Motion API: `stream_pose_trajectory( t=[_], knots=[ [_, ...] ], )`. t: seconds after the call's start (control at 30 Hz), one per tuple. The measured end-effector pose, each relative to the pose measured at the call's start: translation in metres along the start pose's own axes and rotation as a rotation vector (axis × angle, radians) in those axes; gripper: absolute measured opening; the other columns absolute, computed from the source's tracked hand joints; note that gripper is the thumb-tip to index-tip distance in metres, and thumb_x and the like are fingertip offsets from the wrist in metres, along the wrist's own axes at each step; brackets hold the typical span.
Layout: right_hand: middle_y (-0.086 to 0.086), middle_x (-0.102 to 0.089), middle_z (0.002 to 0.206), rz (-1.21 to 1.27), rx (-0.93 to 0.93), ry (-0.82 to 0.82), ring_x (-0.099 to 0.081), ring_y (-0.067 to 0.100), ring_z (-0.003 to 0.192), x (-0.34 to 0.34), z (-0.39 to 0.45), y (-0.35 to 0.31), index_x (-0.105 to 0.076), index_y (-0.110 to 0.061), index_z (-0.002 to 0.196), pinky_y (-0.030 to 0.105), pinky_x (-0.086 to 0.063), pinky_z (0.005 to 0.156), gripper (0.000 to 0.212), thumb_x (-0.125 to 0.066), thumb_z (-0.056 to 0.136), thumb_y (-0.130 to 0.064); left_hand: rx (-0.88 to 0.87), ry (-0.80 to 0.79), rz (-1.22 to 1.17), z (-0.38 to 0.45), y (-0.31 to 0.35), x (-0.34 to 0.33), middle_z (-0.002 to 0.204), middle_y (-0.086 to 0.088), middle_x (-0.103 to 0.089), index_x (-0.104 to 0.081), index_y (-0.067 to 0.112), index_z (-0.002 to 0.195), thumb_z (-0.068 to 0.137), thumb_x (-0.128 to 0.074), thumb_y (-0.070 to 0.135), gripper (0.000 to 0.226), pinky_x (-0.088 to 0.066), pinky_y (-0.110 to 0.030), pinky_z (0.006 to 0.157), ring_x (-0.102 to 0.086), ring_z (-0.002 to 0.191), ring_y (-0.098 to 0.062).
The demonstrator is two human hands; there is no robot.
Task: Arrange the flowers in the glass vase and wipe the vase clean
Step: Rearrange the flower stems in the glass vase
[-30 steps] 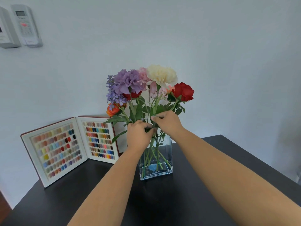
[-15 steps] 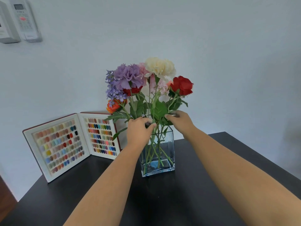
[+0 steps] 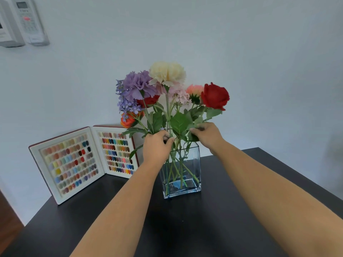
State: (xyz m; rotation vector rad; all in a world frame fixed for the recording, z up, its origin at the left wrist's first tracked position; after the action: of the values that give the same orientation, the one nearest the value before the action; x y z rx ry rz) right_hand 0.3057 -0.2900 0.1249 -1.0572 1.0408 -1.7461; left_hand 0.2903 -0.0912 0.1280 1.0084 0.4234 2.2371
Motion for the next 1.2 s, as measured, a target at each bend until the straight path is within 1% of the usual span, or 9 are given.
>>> stream_pose_trajectory(
  t=[0.1,0.17,0.3,0.47,0.73,0.93,1.03,1.1,1.2],
  knots=[
    [0.010,-0.070,0.097,-0.022,-0.048,0.109,-0.064,0.020,0.074,0.021,0.002,0.008,-0.063,-0.003,0.119,0.031,-0.050,0.071,0.037,-0.065,0.089,-0.024,-0.002,0.011,0.004,0.000,-0.004,0.003,0.063,0.016,-0.055,-0.066,0.020,0.083,0.088,-0.068,0.030,0.012,-0.028,-0.023,0.065,-0.043,0.066,-0.006],
    [0.010,-0.071,0.090,-0.009,-0.025,0.155,-0.066,0.018,0.066,0.033,-0.001,0.004,-0.064,-0.005,0.114,0.036,-0.055,0.070,0.029,-0.063,0.091,-0.023,0.003,0.010,0.006,-0.001,-0.005,0.003,0.058,0.016,-0.051,-0.061,0.023,0.078,0.088,-0.067,0.029,0.014,-0.029,-0.024,0.065,-0.040,0.061,-0.002],
    [0.004,-0.071,0.079,0.035,0.124,0.243,-0.069,0.016,0.060,0.054,-0.005,-0.033,-0.062,-0.022,0.099,0.038,-0.061,0.072,0.007,-0.059,0.094,-0.020,-0.007,-0.024,0.052,-0.001,-0.004,0.000,0.062,0.006,-0.060,-0.055,0.022,0.077,0.090,-0.065,0.029,0.018,-0.038,-0.026,0.069,-0.046,0.067,-0.017],
    [0.004,-0.068,0.071,0.095,0.267,0.236,-0.066,0.014,0.054,0.069,-0.006,-0.090,-0.063,-0.030,0.082,0.028,-0.058,0.060,0.019,-0.057,0.094,-0.017,-0.008,-0.028,0.067,0.000,-0.001,0.002,0.062,0.004,-0.060,-0.060,0.016,0.079,0.090,-0.065,0.026,0.016,-0.044,-0.031,0.063,-0.051,0.070,-0.022],
    [0.011,-0.066,0.078,0.098,0.207,0.005,-0.062,0.016,0.060,0.010,-0.017,-0.078,-0.067,-0.015,0.097,0.026,-0.061,0.061,0.008,-0.060,0.094,-0.013,-0.036,-0.104,0.135,0.007,0.008,0.002,0.068,-0.008,-0.068,-0.064,0.013,0.089,0.092,-0.062,0.027,0.014,-0.045,-0.032,0.056,-0.062,0.067,-0.028],
    [0.017,-0.073,0.079,-0.114,0.172,-0.043,-0.071,0.033,0.072,-0.026,-0.017,-0.042,-0.073,-0.013,0.089,0.045,-0.059,0.074,0.006,-0.069,0.087,-0.017,-0.061,-0.120,0.077,0.002,0.004,0.001,0.074,-0.003,-0.071,-0.066,0.015,0.109,0.091,-0.063,0.019,0.019,-0.050,-0.032,0.062,-0.066,0.073,-0.026],
    [0.015,-0.066,0.065,-0.214,0.179,-0.017,-0.060,0.026,0.059,-0.027,-0.014,-0.037,-0.068,-0.003,0.072,0.035,-0.054,0.061,0.021,-0.072,0.084,-0.020,-0.002,-0.032,-0.088,-0.005,0.002,0.005,0.072,0.012,-0.065,-0.054,0.017,0.115,0.088,-0.069,0.016,0.032,-0.050,-0.027,0.063,-0.065,0.066,-0.011],
    [0.013,-0.055,0.058,-0.276,0.197,-0.012,-0.046,0.020,0.055,-0.027,-0.012,-0.040,-0.059,0.004,0.063,0.028,-0.036,0.053,0.036,-0.073,0.082,-0.023,0.018,0.001,-0.174,-0.010,0.005,0.003,0.086,0.008,-0.066,-0.046,0.018,0.108,0.086,-0.071,0.015,0.034,-0.051,-0.025,0.060,-0.062,0.064,-0.003],
    [0.022,-0.062,0.066,-0.300,0.176,-0.047,-0.046,0.018,0.057,-0.032,-0.012,-0.046,-0.061,0.011,0.071,0.027,-0.034,0.053,0.038,-0.072,0.083,-0.023,0.014,-0.040,-0.213,-0.016,0.014,-0.006,0.104,-0.002,-0.063,-0.046,0.016,0.115,0.083,-0.072,0.015,0.041,-0.056,-0.031,0.066,-0.063,0.076,-0.009]
  ],
)
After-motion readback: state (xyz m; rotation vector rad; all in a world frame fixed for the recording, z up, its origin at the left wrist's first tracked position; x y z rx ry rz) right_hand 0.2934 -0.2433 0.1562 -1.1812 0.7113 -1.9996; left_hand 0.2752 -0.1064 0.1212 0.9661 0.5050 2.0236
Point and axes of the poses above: each hand's wrist, its own z-axis towards the middle knuckle, its own x-axis out of the back of the hand, y = z × x, the point moved 6 cm from there along z, towards the middle knuckle
